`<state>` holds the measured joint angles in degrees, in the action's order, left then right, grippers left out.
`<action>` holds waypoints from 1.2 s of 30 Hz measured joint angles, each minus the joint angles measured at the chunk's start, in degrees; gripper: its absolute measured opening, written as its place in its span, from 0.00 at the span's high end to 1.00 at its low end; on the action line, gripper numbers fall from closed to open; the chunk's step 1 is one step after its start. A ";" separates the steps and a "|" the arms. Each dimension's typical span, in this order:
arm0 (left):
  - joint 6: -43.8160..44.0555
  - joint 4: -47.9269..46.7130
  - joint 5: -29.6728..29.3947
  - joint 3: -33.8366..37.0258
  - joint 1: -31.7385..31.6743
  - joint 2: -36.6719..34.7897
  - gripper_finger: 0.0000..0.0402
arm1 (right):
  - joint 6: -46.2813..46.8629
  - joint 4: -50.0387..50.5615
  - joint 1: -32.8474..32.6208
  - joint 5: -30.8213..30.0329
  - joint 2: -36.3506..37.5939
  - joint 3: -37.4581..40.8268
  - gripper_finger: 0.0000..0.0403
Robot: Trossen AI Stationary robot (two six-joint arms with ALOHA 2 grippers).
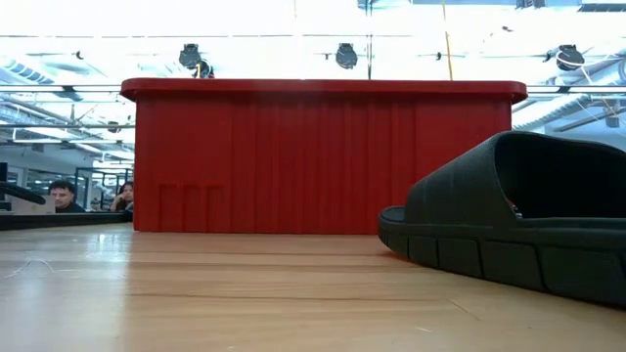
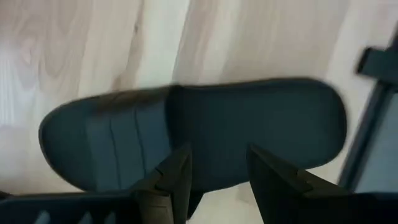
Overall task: Pick and place slides into bin
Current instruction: Put the black slide into the red bin
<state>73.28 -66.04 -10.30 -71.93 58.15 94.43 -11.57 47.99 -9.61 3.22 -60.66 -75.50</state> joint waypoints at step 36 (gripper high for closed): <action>4.87 -12.01 -3.27 12.28 -1.88 -0.07 0.63 | -0.96 -0.13 0.24 -0.59 0.00 0.00 0.59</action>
<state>78.15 -78.05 -13.56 -59.66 56.27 94.37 -12.53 47.86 -9.37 2.63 -60.66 -75.50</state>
